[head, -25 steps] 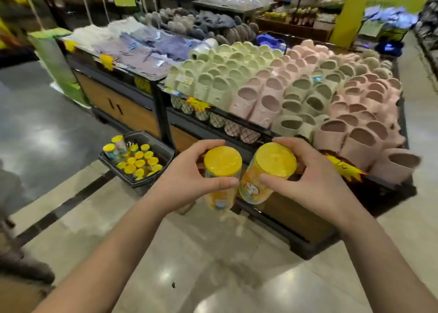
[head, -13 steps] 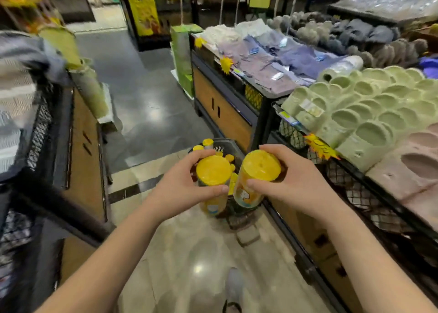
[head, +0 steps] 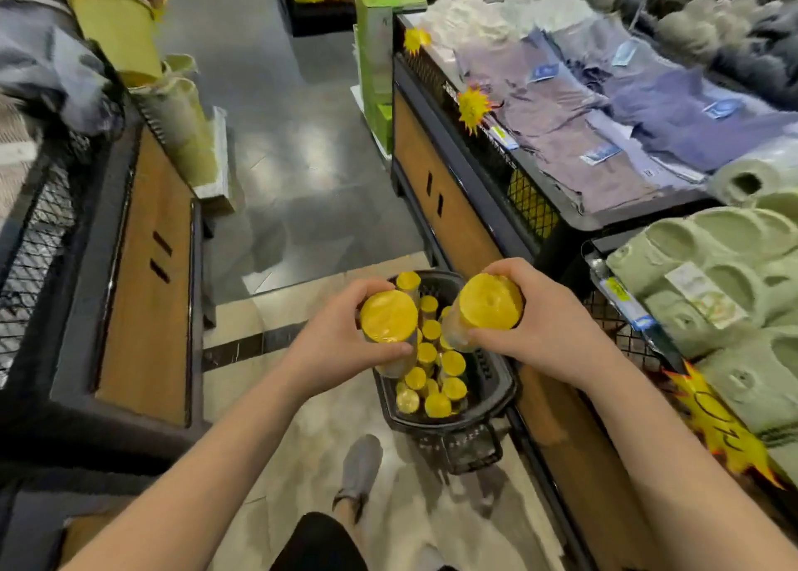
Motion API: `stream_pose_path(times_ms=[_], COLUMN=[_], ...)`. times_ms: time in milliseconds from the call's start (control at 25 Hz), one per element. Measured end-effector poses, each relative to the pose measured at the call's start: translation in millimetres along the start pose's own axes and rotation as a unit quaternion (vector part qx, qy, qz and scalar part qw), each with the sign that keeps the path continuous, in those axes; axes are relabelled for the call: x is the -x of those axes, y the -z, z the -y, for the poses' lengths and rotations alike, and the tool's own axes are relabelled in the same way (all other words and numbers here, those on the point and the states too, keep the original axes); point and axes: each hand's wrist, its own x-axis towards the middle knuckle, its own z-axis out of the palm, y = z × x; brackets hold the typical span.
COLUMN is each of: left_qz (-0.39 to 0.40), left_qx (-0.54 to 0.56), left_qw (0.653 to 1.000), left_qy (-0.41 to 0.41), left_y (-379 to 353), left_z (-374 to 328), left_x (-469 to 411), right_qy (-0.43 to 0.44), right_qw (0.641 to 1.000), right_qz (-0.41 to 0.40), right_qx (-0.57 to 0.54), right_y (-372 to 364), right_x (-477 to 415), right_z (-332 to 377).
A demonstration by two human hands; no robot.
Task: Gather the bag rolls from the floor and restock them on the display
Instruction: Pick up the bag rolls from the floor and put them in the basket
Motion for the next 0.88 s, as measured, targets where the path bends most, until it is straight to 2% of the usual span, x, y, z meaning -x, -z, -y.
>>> stream_pose_path(times_ms=[320, 480, 640, 760, 880], left_qz=[0.105, 0.148, 0.167, 0.173, 0.179], left_qx=[-0.059, -0.088, -0.101, -0.101, -0.088], left_qw=[0.993, 0.985, 0.980, 0.979, 0.979], left_qy=[0.009, 0.026, 0.029, 0.046, 0.050], left_y=[-46.2, -108.1, -191.2, -247.6, -280.0], left_z=[98.3, 159.5, 247.3, 310.2, 350.1], left_x=[-159.4, -211.9, -236.1, -237.3, -233.7], right_qy=[-0.153, -0.234, -0.317, -0.303, -0.318], right_qw=[0.987, 0.969, 0.945, 0.949, 0.938], right_qz=[-0.017, -0.010, -0.020, -0.040, 0.008], right_qx=[0.052, 0.071, 0.083, 0.079, 0.137], right_y=[-59.6, -108.9, -190.8, -259.4, -304.7], right_x=[-110.3, -137.5, -146.3, -141.1, -140.6], right_z=[-109.9, -198.5, -307.7, -380.0, -425.5])
